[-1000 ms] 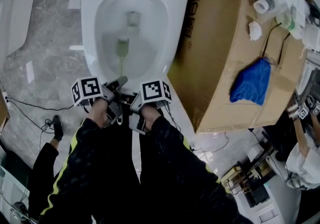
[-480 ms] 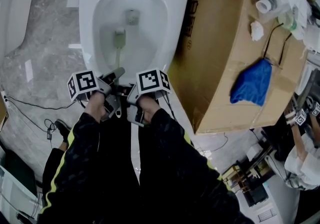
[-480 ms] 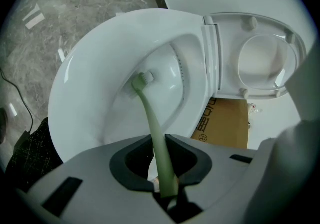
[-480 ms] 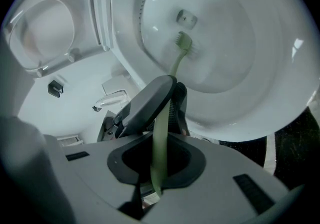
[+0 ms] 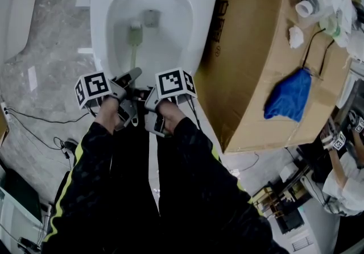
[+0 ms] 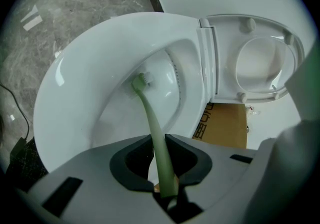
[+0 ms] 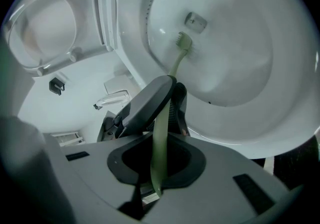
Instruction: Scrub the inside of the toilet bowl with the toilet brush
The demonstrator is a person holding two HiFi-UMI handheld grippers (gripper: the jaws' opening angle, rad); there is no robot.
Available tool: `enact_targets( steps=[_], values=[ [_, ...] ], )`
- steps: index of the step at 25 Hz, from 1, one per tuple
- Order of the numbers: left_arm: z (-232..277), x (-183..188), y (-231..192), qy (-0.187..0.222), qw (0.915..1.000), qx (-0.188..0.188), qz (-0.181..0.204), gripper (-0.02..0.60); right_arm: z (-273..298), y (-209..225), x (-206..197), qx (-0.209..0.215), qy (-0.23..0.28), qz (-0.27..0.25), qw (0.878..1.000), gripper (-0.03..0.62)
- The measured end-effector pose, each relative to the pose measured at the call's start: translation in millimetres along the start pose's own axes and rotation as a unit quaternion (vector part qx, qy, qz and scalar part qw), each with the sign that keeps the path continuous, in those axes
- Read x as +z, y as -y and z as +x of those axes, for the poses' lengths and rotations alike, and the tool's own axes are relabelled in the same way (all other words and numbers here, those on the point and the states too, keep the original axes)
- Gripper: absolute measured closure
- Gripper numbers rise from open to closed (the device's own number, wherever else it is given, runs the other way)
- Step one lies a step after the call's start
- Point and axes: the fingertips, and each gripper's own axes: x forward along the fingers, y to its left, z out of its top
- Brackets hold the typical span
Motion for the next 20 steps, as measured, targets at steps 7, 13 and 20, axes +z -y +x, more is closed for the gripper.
enact_targets(
  steps=[7, 13, 20],
  values=[
    [5.9, 17.3, 10.9, 0.004, 0.9998, -0.006, 0.018, 0.509, 1.8, -10.8, 17.2, 0.009, 0.007, -0.014, 1.000, 0.540],
    [13.8, 29.7, 22.0, -0.002, 0.9994, -0.008, 0.033, 0.509, 0.0, -19.5, 33.6, 0.016, 0.022, -0.021, 0.999, 0.540],
    [27.3, 36.3, 30.8, -0.011, 0.9989, -0.006, 0.045, 0.509, -6.3, -23.6, 49.2, 0.025, 0.036, -0.018, 0.999, 0.540]
  ],
)
